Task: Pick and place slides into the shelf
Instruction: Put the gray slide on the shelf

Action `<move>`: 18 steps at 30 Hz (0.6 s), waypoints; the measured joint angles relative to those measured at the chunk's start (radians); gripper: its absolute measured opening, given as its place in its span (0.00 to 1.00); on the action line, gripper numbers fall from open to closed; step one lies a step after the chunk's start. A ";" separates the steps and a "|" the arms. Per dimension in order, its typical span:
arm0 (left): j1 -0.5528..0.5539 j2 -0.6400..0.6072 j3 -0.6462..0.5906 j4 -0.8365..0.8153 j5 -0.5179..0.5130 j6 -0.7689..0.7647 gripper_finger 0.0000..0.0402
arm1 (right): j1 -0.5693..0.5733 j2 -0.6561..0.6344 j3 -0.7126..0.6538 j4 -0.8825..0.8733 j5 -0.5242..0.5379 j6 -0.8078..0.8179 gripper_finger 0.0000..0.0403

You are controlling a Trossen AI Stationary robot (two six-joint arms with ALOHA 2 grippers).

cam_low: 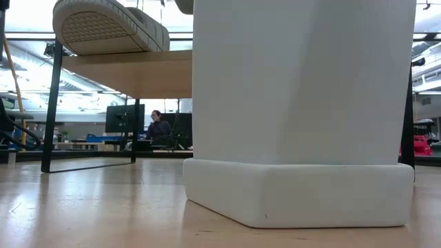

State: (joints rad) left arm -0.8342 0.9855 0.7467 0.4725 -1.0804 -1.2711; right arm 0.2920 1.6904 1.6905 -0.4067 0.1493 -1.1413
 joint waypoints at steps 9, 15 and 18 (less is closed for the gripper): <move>0.014 0.002 0.000 -0.130 0.048 -0.165 0.48 | -0.001 0.000 0.000 0.006 0.002 -0.015 0.20; 0.040 0.002 0.000 -0.150 0.077 -0.188 0.51 | -0.002 0.000 0.000 0.027 0.002 -0.033 0.20; 0.072 0.002 0.000 -0.150 0.125 -0.191 0.51 | -0.008 0.000 0.000 0.038 -0.004 -0.033 0.20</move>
State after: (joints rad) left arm -0.7623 0.9874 0.7464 0.3229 -0.9550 -1.4619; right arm 0.2843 1.6901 1.6909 -0.3692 0.1455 -1.1744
